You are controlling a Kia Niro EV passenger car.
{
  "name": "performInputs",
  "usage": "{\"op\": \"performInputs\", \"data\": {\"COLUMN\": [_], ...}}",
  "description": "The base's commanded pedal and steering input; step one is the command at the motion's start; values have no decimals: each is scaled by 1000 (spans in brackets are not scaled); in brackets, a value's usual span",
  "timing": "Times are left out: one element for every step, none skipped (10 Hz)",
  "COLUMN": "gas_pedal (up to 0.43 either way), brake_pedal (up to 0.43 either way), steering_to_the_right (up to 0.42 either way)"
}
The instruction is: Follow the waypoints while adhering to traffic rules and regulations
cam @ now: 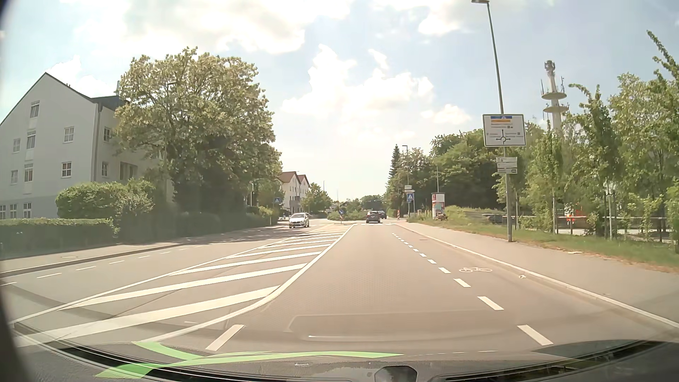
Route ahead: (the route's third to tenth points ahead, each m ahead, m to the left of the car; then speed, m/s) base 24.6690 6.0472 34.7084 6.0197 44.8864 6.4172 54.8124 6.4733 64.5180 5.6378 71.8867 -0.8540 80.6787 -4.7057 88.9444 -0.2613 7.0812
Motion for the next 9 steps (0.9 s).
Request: {"op": "performInputs", "data": {"gas_pedal": [110,110,110,110,110,110,110,110,110], "brake_pedal": [0,0,0,0,0,0,0,0,0], "steering_to_the_right": [0,0,0,0,0,0,0,0,0]}}
